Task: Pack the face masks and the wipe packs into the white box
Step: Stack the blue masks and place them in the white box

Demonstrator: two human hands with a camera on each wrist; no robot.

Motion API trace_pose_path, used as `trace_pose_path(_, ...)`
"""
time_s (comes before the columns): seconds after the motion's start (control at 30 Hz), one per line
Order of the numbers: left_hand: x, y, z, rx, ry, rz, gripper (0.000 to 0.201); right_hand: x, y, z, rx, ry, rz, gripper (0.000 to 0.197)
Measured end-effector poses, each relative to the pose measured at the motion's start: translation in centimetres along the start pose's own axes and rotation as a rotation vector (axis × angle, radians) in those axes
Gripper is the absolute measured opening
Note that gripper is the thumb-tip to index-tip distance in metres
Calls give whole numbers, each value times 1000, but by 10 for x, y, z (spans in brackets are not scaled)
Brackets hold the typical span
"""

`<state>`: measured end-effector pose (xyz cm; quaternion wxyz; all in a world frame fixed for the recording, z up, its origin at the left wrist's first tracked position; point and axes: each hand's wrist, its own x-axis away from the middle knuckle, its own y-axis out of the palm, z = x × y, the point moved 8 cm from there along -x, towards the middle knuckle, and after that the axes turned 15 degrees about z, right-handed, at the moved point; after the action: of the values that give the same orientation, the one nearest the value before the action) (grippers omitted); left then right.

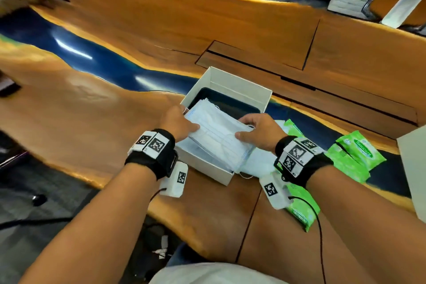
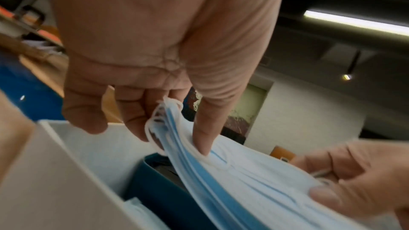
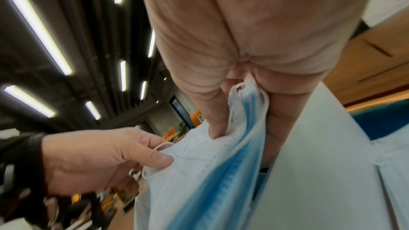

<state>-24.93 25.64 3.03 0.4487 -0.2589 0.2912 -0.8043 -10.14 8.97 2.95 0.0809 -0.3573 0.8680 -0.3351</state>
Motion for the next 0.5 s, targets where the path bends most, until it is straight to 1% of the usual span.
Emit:
trace_pose_path(0.03, -4, -1, -4, -105, 36, -10, 33, -4, 8, -6, 60, -34, -22, 17)
trace_pose_path(0.1, -10, -1, -11, -281, 84, -17, 39, -11, 22, -14, 163, -73, -61, 18)
trace_pose_path(0.17, -12, -2, -12, -456, 142, -24, 43, -18, 37, -17, 251, -81, -104, 23)
trace_pose_path(0.23, -14, 0, -10, -614, 211, -40, 41, -22, 52, -15, 339, -76, -164, 29)
trace_pose_path(0.37, -14, 10, -9, -863, 309, -76, 33, -26, 72, -4, 485, -52, -276, 36)
trace_pose_path(0.43, -12, 19, -10, -978, 351, -104, 33, -27, 78, 0, 516, -32, -325, 47)
trace_pose_path(0.5, -11, 24, -8, -1060, 385, -120, 34, -29, 83, 0, 544, -31, -367, 52)
